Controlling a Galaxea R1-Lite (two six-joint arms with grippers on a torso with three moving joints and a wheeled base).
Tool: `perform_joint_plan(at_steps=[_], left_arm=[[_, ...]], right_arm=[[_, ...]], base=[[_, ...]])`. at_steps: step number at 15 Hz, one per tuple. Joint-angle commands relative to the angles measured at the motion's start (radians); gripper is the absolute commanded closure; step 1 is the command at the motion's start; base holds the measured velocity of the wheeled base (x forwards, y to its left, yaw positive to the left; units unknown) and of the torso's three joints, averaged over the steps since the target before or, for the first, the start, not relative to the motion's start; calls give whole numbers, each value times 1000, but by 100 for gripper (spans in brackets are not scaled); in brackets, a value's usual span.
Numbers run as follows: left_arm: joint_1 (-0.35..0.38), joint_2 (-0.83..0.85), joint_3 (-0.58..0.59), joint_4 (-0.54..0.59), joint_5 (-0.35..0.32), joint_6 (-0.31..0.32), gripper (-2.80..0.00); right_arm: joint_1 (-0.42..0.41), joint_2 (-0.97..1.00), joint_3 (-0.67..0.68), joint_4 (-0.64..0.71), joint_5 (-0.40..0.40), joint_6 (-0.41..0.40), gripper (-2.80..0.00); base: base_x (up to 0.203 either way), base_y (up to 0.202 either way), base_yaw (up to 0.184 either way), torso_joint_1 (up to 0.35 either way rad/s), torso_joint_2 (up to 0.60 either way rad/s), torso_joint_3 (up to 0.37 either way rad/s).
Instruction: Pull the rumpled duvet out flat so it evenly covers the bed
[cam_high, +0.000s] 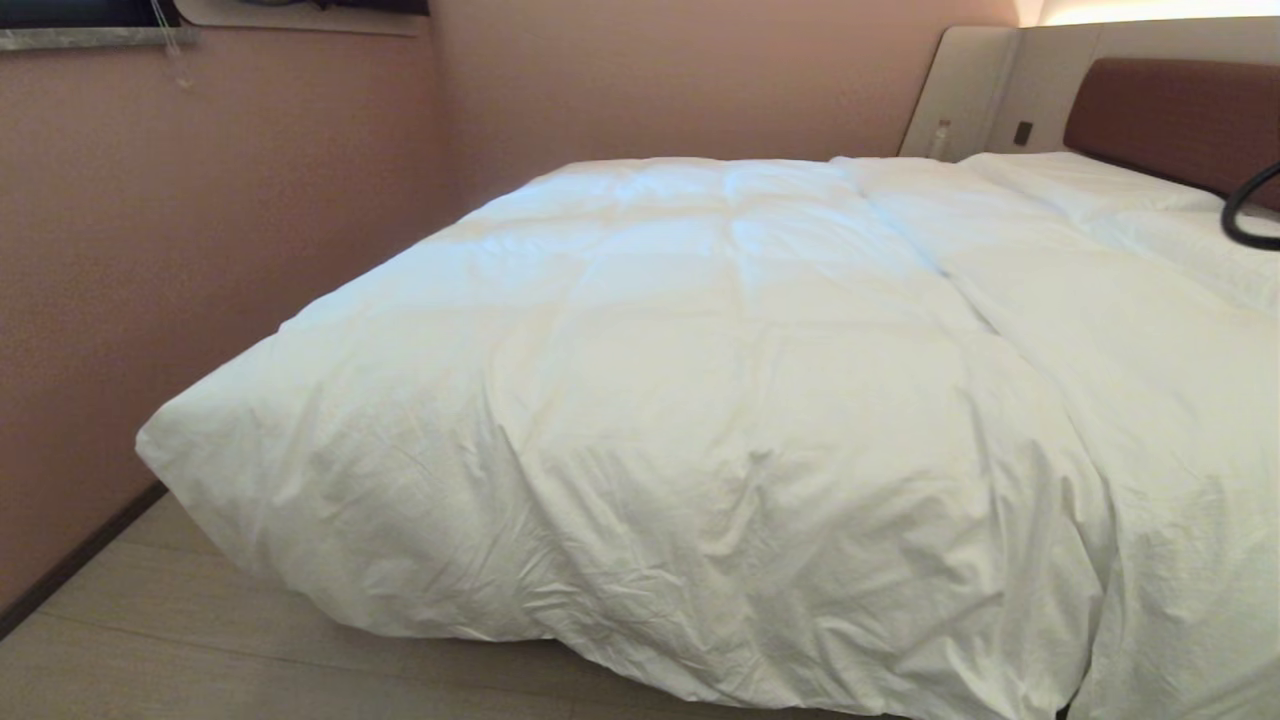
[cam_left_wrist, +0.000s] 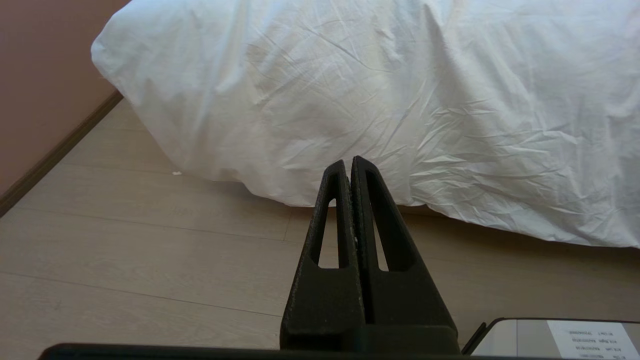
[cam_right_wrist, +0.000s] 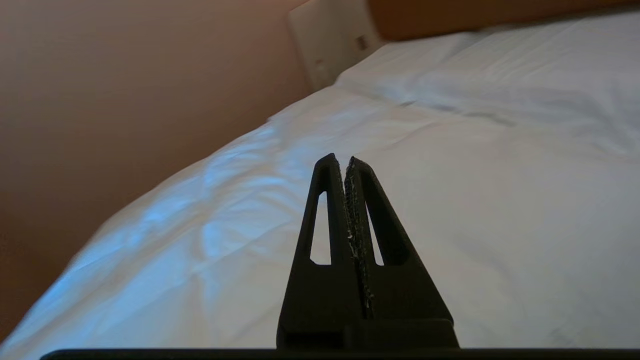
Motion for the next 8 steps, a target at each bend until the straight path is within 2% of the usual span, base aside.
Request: perform_joint_plan(at_steps=[1,2,5,8], left_arm=[[0,0,1,0,0,0,0],[1,0,0,0,0,0,0],[1,0,1,0,0,0,0],[1,0,1,0,0,0,0]], right_arm=[[103,-158,-38,750,282,174,0],[139,-200,-49,798,329,183,0],[184,-282,-85,873,381,189,0],[203,-371,-103,913,441,138,0]], base=[[0,0,0,0,0,0],[0,0,0,0,0,0],[0,0,0,0,0,0],[0,0,0,0,0,0]])
